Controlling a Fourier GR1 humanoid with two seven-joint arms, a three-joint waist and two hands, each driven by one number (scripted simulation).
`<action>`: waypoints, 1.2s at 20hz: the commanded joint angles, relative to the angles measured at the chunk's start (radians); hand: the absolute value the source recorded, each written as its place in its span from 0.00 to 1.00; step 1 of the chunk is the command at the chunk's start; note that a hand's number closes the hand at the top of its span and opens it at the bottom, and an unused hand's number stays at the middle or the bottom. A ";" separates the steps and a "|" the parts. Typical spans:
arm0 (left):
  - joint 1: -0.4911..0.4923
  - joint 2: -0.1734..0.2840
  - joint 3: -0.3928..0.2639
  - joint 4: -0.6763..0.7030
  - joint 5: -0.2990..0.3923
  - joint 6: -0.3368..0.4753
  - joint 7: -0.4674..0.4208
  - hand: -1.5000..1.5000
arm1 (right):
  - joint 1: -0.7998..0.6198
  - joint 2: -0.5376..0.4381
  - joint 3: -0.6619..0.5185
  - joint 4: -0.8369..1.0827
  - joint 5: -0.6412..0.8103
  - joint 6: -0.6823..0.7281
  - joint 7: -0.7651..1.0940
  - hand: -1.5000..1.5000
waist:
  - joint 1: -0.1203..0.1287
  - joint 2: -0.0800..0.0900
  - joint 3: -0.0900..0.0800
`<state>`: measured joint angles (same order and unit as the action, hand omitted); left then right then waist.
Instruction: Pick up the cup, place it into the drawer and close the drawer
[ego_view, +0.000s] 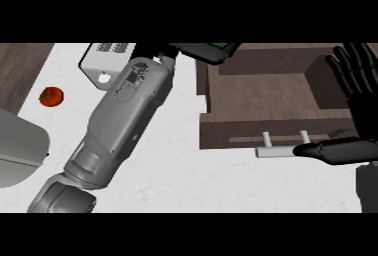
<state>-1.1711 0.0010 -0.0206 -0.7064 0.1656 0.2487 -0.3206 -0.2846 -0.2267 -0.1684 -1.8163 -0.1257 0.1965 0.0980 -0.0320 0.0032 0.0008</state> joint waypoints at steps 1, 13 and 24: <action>-0.111 -0.001 -0.069 0.133 0.060 0.074 0.078 1.00 | -0.028 -0.020 -0.015 0.014 -0.032 0.029 -0.002 0.00 | -0.021 0.006 0.000; -0.170 -0.001 -0.262 0.405 0.108 0.026 0.112 1.00 | -0.101 0.028 0.061 0.036 0.007 0.007 0.000 0.00 | -0.112 0.036 0.001; -0.120 -0.001 -0.294 0.374 0.241 0.018 0.065 0.00 | -0.123 0.038 0.106 0.051 -0.076 0.107 -0.024 0.00 | -0.185 0.052 0.001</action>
<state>-1.3030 0.0000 -0.3250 -0.3146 0.3472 0.2716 -0.2300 -0.4080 -0.1950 -0.0856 -1.7709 -0.1555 0.2511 0.0807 -0.1984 0.0501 0.0019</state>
